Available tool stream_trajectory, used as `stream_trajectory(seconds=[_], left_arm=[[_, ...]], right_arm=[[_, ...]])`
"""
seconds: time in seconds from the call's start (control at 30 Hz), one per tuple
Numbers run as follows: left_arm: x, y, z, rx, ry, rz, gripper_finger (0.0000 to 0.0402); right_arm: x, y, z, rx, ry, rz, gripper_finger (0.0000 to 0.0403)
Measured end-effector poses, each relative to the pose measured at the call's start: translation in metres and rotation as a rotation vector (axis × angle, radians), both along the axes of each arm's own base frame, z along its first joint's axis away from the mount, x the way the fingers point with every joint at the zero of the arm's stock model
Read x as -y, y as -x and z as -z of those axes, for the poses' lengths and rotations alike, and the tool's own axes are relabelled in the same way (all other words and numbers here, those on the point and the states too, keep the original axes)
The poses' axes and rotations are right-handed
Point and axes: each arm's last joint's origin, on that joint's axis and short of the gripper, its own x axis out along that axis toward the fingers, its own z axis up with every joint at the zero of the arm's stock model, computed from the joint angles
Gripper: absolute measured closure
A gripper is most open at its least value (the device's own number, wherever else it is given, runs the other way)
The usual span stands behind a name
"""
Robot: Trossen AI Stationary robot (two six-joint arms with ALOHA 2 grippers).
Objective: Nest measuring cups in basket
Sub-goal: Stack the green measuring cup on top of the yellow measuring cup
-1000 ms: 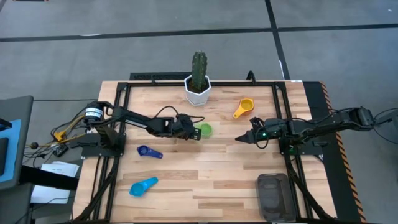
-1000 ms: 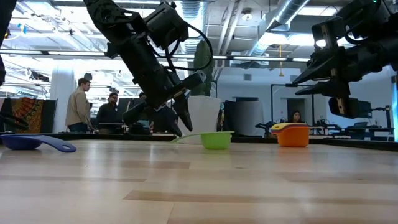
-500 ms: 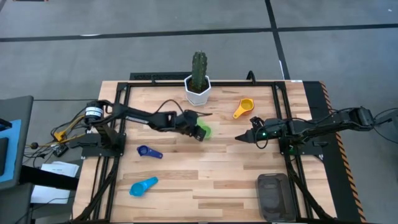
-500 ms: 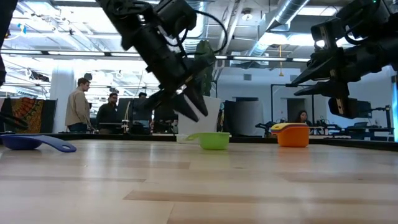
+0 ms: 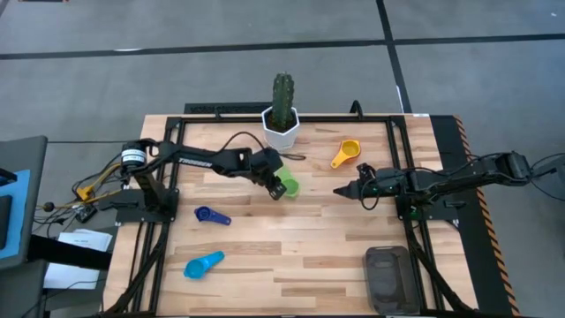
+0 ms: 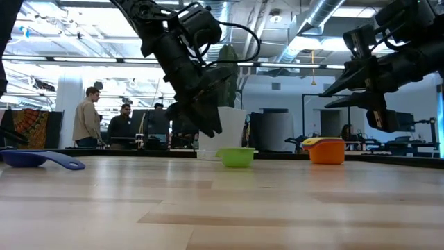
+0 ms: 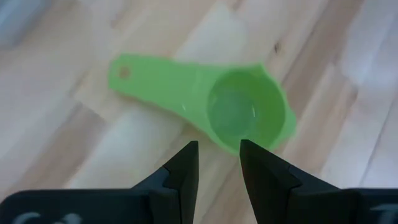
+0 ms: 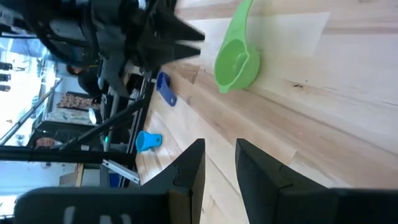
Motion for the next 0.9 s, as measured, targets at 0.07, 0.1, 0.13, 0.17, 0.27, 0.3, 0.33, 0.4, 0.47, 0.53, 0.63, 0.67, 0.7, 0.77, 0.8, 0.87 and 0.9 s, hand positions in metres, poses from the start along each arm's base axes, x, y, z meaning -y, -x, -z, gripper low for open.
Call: stream_trajectory(seconds=[0.07,0.1,0.13,0.17,0.27,0.3,0.33,0.4,0.47,0.53,0.63,0.67,0.7,0.77,0.8,0.87,0.9], left_arm=[[0.008,0.001,0.002,-0.025,0.005,-0.024,0.0295],[0.011,0.001,0.002,-0.034,0.001,-0.051,0.0295],[0.014,0.001,0.003,-0.040,-0.011,-0.077,0.0293],[0.016,0.002,0.003,-0.045,-0.028,-0.106,0.0291],[0.014,0.003,0.003,-0.052,-0.069,-0.162,0.0280],[0.011,0.003,0.003,-0.050,-0.077,-0.156,0.0277],[0.008,0.002,0.002,-0.046,-0.085,-0.135,0.0274],[0.001,0.001,-0.001,-0.041,-0.087,-0.085,0.0271],[-0.006,-0.001,-0.005,-0.010,-0.081,-0.040,0.0271],[-0.015,-0.002,-0.007,0.021,-0.073,-0.028,0.0273],[-0.029,-0.001,-0.010,0.046,-0.101,-0.042,0.0279],[-0.034,-0.001,-0.010,0.054,-0.118,-0.042,0.0280],[-0.038,0.000,-0.011,0.060,-0.136,-0.040,0.0282],[-0.044,0.000,-0.013,0.072,-0.172,-0.026,0.0284],[-0.047,0.000,-0.014,0.082,-0.191,-0.018,0.0285],[-0.051,0.000,-0.016,0.091,-0.227,-0.001,0.0285],[-0.053,0.000,-0.016,0.091,-0.241,0.009,0.0285]], right_arm=[[0.000,0.000,0.000,0.000,0.002,0.012,0.0290],[0.000,0.000,0.000,0.001,0.003,0.016,0.0290],[0.001,0.000,0.000,0.000,0.004,0.019,0.0290],[0.001,0.000,0.000,0.001,0.006,0.023,0.0290],[0.001,0.000,0.000,0.002,0.001,0.032,0.0290],[0.001,0.000,0.000,0.002,0.000,0.032,0.0290],[0.000,0.000,0.000,0.003,-0.003,0.032,0.0290],[0.000,0.000,0.000,0.002,-0.006,0.031,0.0290],[0.000,0.000,0.000,0.002,-0.007,0.028,0.0290],[0.000,0.000,0.000,0.003,-0.010,0.027,0.0290],[0.000,0.000,0.000,0.003,-0.016,0.029,0.0290],[0.000,0.000,0.000,0.004,-0.018,0.032,0.0290],[0.000,0.000,0.000,0.004,-0.019,0.036,0.0290],[0.001,0.000,0.000,0.005,-0.021,0.047,0.0290],[0.001,0.000,0.000,0.007,-0.022,0.052,0.0290],[0.001,0.000,0.000,0.010,-0.025,0.070,0.0290],[0.001,0.000,-0.001,0.014,-0.027,0.076,0.0290]])
